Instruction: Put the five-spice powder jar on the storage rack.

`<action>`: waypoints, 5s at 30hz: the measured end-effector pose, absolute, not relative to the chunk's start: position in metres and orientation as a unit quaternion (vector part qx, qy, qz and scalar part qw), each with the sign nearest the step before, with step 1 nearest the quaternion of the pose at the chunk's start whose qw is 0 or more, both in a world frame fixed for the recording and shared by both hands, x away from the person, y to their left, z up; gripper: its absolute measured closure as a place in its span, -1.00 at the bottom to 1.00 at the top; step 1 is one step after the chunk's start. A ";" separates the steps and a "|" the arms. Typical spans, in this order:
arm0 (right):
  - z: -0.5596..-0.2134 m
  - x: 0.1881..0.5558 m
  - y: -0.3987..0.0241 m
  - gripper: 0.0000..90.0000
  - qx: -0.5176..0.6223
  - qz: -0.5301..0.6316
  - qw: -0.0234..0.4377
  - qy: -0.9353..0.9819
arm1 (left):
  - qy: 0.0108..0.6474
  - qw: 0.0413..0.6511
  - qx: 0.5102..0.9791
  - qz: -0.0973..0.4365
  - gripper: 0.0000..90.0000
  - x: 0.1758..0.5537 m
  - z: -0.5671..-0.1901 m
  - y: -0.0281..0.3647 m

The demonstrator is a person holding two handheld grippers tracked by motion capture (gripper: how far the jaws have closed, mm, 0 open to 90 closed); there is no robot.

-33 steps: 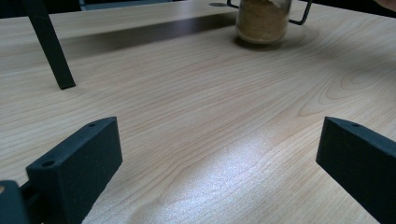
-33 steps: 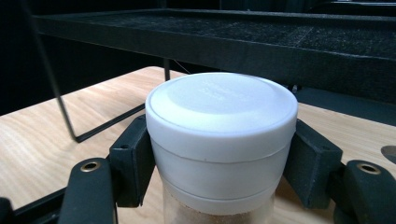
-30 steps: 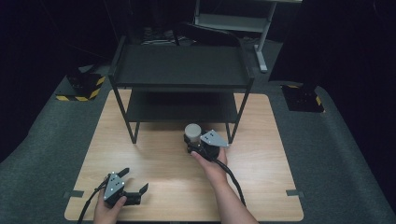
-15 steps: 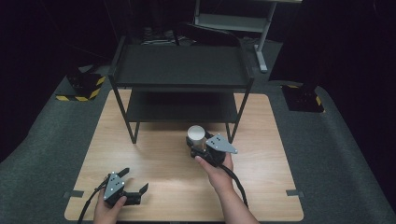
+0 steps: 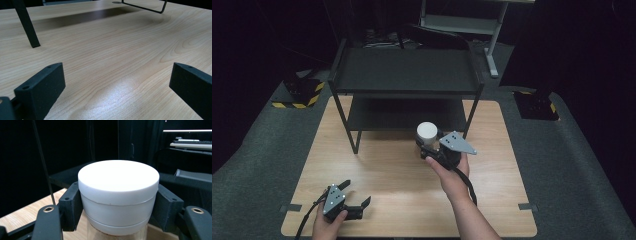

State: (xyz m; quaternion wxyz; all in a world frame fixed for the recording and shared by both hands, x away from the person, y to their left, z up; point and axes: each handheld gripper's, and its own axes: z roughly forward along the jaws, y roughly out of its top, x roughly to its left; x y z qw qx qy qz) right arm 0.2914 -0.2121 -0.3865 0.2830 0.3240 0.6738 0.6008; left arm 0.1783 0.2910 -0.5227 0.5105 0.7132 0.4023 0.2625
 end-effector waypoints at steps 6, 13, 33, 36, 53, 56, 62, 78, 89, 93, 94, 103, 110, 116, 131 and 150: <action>-0.367 0.295 -0.209 -0.25 0.317 0.603 0.291 0.672 | 0.402 0.511 0.713 0.262 -0.99 0.178 -0.523 0.291; -0.348 0.307 -0.204 -0.25 0.322 0.606 0.293 0.666 | 0.401 0.511 0.714 0.262 -0.99 0.179 -0.523 0.292; -0.342 0.352 -0.179 -0.25 0.353 0.591 0.317 0.653 | 0.401 0.509 0.714 0.265 -0.99 0.178 -0.523 0.291; -0.344 0.358 -0.175 -0.25 0.356 0.587 0.324 0.651 | 0.400 0.510 0.714 0.265 -0.99 0.178 -0.523 0.291; -0.363 0.375 -0.173 -0.25 0.360 0.604 0.339 0.625 | 0.398 0.511 0.714 0.266 -0.99 0.178 -0.523 0.291; -0.365 0.375 -0.173 -0.25 0.357 0.606 0.340 0.625 | 0.398 0.511 0.714 0.266 -0.99 0.177 -0.523 0.291; -0.368 0.374 -0.174 -0.25 0.356 0.610 0.341 0.621 | 0.398 0.511 0.714 0.266 -0.99 0.177 -0.523 0.291; -0.367 0.376 -0.183 -1.00 0.346 0.625 0.311 0.626 | 0.398 0.510 0.714 0.267 -0.99 0.177 -0.523 0.291; -0.360 0.360 -0.194 -1.00 0.320 0.635 0.307 0.633 | 0.398 0.510 0.715 0.266 -0.99 0.178 -0.523 0.291; -0.362 0.349 -0.202 -1.00 0.307 0.643 0.307 0.630 | 0.399 0.511 0.714 0.266 -0.99 0.178 -0.524 0.290; -0.362 0.346 -0.203 -1.00 0.310 0.643 0.307 0.630 | 0.399 0.511 0.714 0.266 -0.99 0.178 -0.524 0.290; -0.378 0.321 -0.228 -1.00 0.301 0.647 0.299 0.633 | 0.398 0.510 0.715 0.265 -0.99 0.178 -0.523 0.290; -0.388 0.300 -0.248 -1.00 0.296 0.645 0.297 0.639 | 0.398 0.512 0.714 0.265 -0.99 0.178 -0.524 0.291; -0.400 0.283 -0.261 -1.00 0.290 0.642 0.301 0.643 | 0.396 0.513 0.714 0.264 -0.99 0.178 -0.524 0.291; -0.431 0.244 -0.288 -1.00 0.270 0.634 0.303 0.658 | 0.395 0.514 0.715 0.263 -0.99 0.179 -0.524 0.292; -0.500 0.214 -0.323 -1.00 0.318 0.605 0.294 0.668 | 0.394 0.512 0.715 0.266 -0.99 0.178 -0.524 0.290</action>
